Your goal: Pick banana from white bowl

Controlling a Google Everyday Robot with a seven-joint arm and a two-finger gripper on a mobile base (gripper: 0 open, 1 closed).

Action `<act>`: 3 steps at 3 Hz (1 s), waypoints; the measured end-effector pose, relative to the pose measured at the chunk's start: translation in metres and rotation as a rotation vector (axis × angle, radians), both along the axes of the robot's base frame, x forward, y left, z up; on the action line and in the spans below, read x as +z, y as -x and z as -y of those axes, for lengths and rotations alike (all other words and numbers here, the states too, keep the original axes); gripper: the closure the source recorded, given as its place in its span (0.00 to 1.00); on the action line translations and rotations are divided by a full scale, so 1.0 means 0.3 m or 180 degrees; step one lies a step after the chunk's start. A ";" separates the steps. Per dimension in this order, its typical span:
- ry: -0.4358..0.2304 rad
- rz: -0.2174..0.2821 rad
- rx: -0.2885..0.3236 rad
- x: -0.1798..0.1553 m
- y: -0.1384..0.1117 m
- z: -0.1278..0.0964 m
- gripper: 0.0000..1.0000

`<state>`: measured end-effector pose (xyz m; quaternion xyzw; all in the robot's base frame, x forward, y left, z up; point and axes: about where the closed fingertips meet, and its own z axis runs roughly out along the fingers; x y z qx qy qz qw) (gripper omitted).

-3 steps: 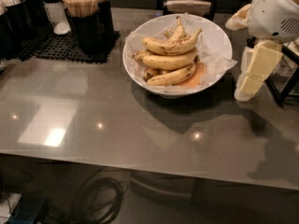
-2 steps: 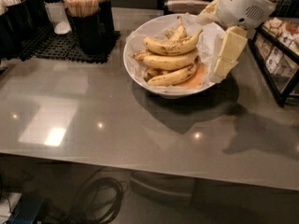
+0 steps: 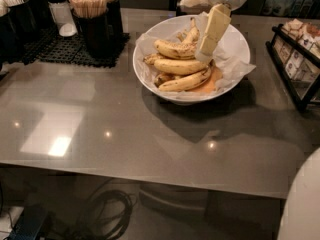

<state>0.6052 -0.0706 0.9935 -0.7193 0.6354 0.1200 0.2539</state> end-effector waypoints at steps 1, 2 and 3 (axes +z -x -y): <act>0.0024 0.0033 -0.0242 -0.017 0.010 0.060 0.00; 0.0017 0.0029 -0.0242 -0.032 0.002 0.050 0.00; -0.0030 -0.0006 -0.0255 -0.067 -0.024 0.043 0.00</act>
Offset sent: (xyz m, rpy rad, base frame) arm -0.0022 -0.0163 -0.0030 -0.0051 -0.0129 -0.0689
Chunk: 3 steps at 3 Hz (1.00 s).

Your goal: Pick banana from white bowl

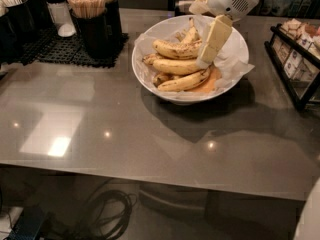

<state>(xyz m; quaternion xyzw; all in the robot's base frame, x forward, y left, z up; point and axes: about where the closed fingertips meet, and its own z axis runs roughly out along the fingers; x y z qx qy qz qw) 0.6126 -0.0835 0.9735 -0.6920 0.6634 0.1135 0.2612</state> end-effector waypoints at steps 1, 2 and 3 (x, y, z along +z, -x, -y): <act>-0.0002 -0.0079 0.0022 -0.050 -0.037 -0.017 0.00; -0.0010 -0.0144 0.0026 -0.086 -0.060 -0.025 0.00; -0.0010 -0.0145 0.0026 -0.087 -0.060 -0.025 0.18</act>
Offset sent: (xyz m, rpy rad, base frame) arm 0.0195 0.0028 -0.0356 -0.0057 0.0851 0.0139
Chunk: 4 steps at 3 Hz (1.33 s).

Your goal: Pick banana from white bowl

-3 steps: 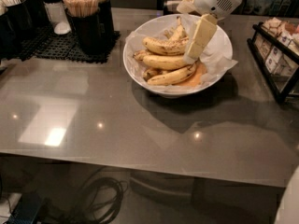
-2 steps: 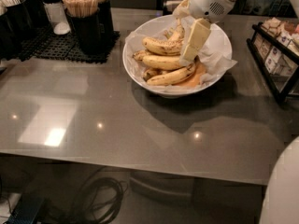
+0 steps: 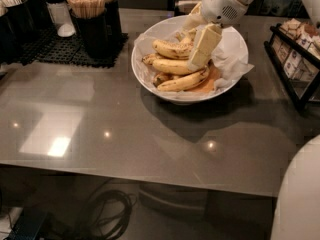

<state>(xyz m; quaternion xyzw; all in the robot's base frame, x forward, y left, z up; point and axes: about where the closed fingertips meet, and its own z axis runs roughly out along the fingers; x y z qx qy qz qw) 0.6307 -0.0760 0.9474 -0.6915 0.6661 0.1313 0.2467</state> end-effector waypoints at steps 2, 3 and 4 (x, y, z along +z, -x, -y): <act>-0.0005 0.0001 -0.0003 -0.002 -0.003 -0.002 0.43; -0.0047 -0.0079 -0.0037 -0.039 -0.023 0.003 0.38; -0.0057 -0.0125 -0.0052 -0.053 -0.031 0.007 0.34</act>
Offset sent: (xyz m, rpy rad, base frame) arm 0.0009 -0.0016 -0.0030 0.0005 0.0112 -0.0021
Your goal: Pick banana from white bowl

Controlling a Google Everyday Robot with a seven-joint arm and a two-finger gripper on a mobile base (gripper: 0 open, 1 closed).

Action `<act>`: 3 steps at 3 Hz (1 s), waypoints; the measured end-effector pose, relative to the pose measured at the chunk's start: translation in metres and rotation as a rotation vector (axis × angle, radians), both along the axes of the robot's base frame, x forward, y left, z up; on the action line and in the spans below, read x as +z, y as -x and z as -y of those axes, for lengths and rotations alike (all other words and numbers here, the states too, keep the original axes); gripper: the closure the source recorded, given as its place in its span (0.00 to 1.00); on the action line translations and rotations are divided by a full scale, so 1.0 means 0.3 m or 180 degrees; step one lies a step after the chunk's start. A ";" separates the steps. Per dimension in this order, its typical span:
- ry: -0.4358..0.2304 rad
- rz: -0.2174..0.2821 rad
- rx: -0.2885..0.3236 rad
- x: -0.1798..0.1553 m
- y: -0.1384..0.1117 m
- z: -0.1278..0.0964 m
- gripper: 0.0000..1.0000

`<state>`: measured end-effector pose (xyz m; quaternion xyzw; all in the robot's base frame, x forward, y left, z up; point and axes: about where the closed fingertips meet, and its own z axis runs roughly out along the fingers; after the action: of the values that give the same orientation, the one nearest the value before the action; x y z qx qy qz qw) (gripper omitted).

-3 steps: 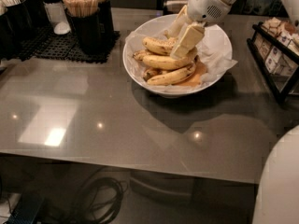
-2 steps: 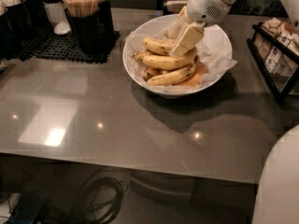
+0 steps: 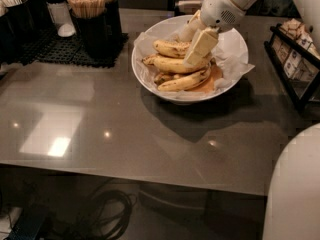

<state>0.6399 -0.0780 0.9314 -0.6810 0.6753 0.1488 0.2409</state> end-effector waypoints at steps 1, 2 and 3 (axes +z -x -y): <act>-0.0002 0.0024 -0.0022 -0.004 0.002 0.005 0.53; -0.0001 0.0035 -0.0021 0.005 0.004 0.005 0.76; -0.0028 0.0207 -0.0003 0.054 0.036 0.008 0.98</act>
Offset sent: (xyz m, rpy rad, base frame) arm -0.0194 -0.0063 0.0145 -0.0094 -0.0524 0.0031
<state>0.6290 -0.0802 0.9475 -0.6841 0.6668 0.1294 0.2658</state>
